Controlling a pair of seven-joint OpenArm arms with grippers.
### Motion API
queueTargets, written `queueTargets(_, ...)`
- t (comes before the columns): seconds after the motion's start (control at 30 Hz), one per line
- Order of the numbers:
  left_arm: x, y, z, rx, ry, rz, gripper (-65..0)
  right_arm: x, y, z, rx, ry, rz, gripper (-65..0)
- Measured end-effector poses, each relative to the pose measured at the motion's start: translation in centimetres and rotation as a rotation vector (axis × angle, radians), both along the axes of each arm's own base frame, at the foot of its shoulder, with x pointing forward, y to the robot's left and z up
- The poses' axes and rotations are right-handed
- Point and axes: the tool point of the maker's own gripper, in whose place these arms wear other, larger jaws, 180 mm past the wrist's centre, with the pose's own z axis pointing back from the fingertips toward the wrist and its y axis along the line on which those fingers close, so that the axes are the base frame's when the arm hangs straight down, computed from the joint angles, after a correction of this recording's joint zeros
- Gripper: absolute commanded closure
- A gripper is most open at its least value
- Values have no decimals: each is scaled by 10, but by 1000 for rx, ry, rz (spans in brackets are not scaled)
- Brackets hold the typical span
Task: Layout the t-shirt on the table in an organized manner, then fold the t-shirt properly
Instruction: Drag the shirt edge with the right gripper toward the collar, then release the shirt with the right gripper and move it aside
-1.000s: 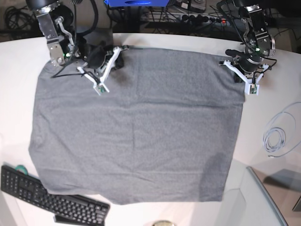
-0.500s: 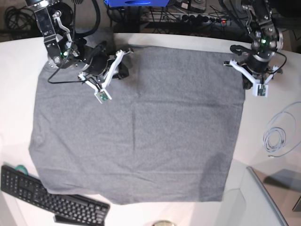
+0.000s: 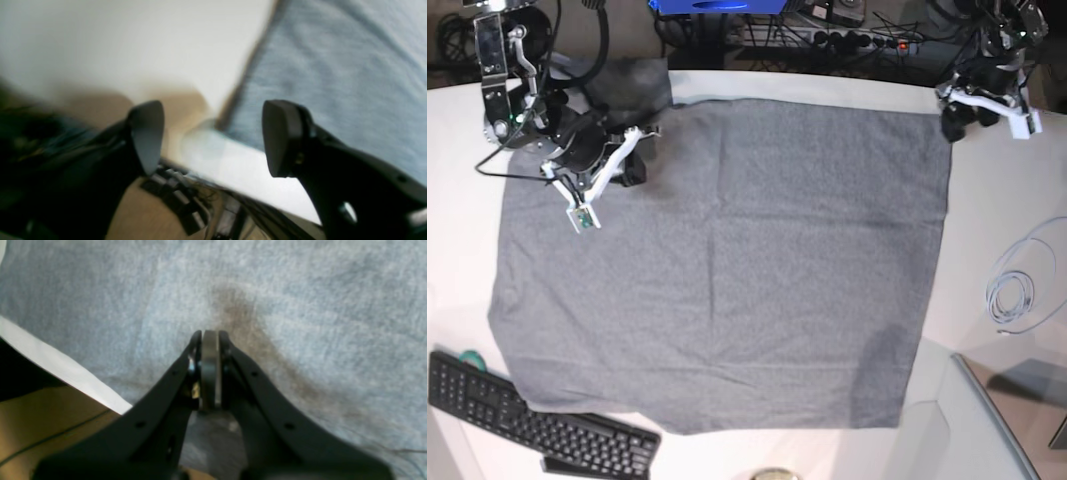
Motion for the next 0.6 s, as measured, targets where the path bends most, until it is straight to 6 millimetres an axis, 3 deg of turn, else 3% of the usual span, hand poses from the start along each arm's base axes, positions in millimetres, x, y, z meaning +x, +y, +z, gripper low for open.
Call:
queueTargets(0.1,11,-9,-5,-40,-25,-27,-448,0,-4,-1,-11,0,-1,-20)
queueTargets(0.27,4,-9,-22,-73,16,-2,-448,-1,-3,-1,-6,3,-2,-20)
queueTargets(0.6,2,-7,-31,-113,-3,42,-448,-3,-5,-2,-11,6,-4,-20)
